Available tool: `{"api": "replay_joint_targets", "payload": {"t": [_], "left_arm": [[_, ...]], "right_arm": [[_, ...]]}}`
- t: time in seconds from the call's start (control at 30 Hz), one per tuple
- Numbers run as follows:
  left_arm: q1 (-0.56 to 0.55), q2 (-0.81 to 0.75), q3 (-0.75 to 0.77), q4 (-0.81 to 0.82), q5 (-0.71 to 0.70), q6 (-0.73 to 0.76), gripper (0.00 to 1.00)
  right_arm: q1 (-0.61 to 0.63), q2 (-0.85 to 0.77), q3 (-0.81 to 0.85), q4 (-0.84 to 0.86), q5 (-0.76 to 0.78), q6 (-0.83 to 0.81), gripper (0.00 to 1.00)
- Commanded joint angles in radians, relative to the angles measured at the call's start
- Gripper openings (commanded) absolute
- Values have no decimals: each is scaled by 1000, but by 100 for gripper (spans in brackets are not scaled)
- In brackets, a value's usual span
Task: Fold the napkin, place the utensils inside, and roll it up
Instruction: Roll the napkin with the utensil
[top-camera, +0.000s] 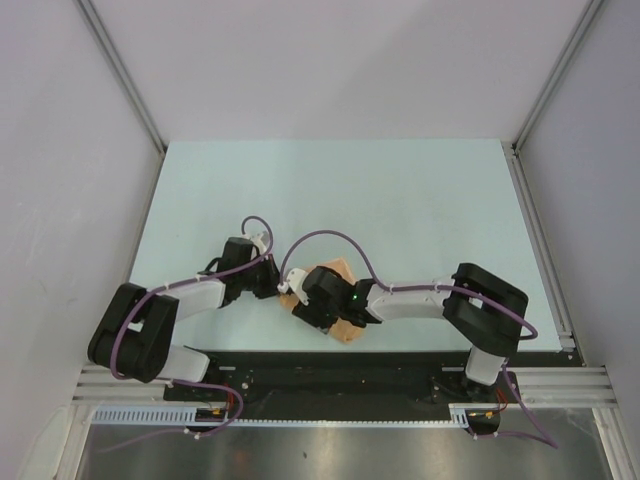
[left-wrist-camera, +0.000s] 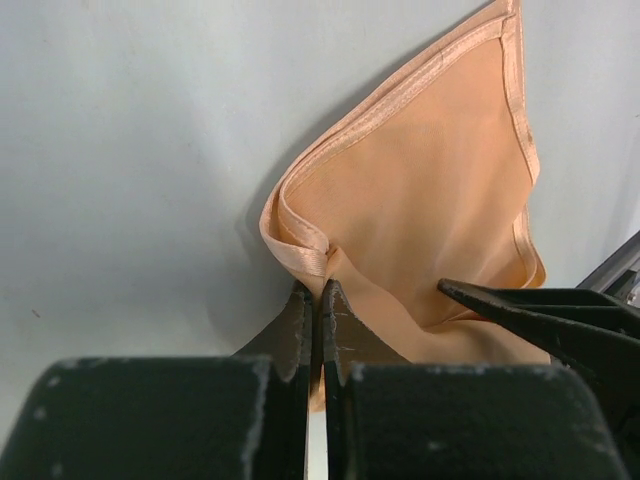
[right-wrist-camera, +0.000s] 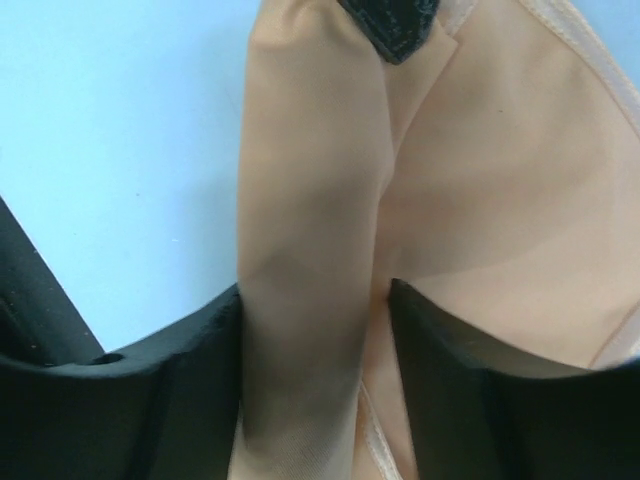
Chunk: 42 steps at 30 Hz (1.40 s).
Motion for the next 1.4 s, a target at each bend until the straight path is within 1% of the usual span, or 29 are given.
{"api": "replay_joint_targets", "payload": {"t": [0.0, 0.03, 0.07, 0.1, 0.13, 0.17, 0.2, 0.23, 0.27, 0.3, 0.33, 0.37, 0.4, 0.43, 0.5, 0.53, 0.6, 0.63, 0.73, 0.9, 1.1, 1.27, 1.33, 1.37], "left_arm": [[5, 8, 45, -11, 12, 19, 0], [3, 10, 48, -11, 14, 19, 0], [5, 8, 57, -11, 15, 17, 3], [3, 8, 62, -9, 17, 17, 7], [5, -2, 63, -9, 15, 17, 13], [5, -12, 74, -12, 8, 16, 27], [8, -25, 80, -25, -23, 17, 36], [11, -41, 92, -34, -40, 22, 45], [13, -77, 98, -43, -58, 25, 58], [19, -94, 103, -63, -78, 28, 63], [20, -108, 109, -72, -113, 34, 67], [22, -145, 108, -71, -130, 39, 71], [22, -159, 106, -101, -144, 40, 72], [22, -176, 96, -106, -167, 42, 73], [22, -217, 76, -112, -175, 40, 74], [22, -229, 56, -112, -180, 40, 74], [22, -255, 33, -112, -174, 40, 74], [22, -262, 8, -108, -169, 39, 74], [22, -285, -44, -82, -134, 28, 74], [22, -329, -131, 14, -69, -2, 73], [13, -309, -185, 130, -32, -58, 74], [-36, -205, -191, 214, -25, -97, 72], [-67, -179, -193, 250, -20, -113, 70], [-75, -155, -193, 259, -17, -122, 61]], "right_arm": [[-27, 62, 9, -60, -60, 3, 52], [-25, 73, 9, -73, -68, 13, 47], [-33, 76, 11, -79, -127, 21, 36], [-39, 79, 11, -83, -156, 30, 33], [-48, 83, 5, -87, -226, 41, 30], [-66, 83, 0, -84, -265, 67, 25], [-82, 83, -6, -77, -304, 84, 22], [-94, 82, -17, -58, -380, 98, 21], [-120, 76, -35, -47, -416, 131, 19], [-134, 74, -46, -35, -449, 150, 18], [-146, 73, -54, -12, -521, 162, 17], [-178, 74, -63, 1, -560, 197, 16], [-191, 79, -66, 24, -598, 214, 16], [-206, 85, -68, 33, -673, 233, 16], [-243, 111, -61, 47, -741, 275, 14], [-255, 120, -58, 62, -802, 286, 14], [-289, 155, -55, 84, -862, 326, 13], [-300, 168, -57, 120, -918, 339, 11], [-341, 211, -60, 177, -1012, 400, 10], [-389, 263, -72, 292, -1120, 498, 9], [-409, 295, -80, 355, -1151, 559, 9], [-412, 295, -77, 357, -1141, 563, 9], [-415, 292, -75, 357, -1137, 561, 9], [-416, 295, -72, 354, -1132, 560, 10]]}}
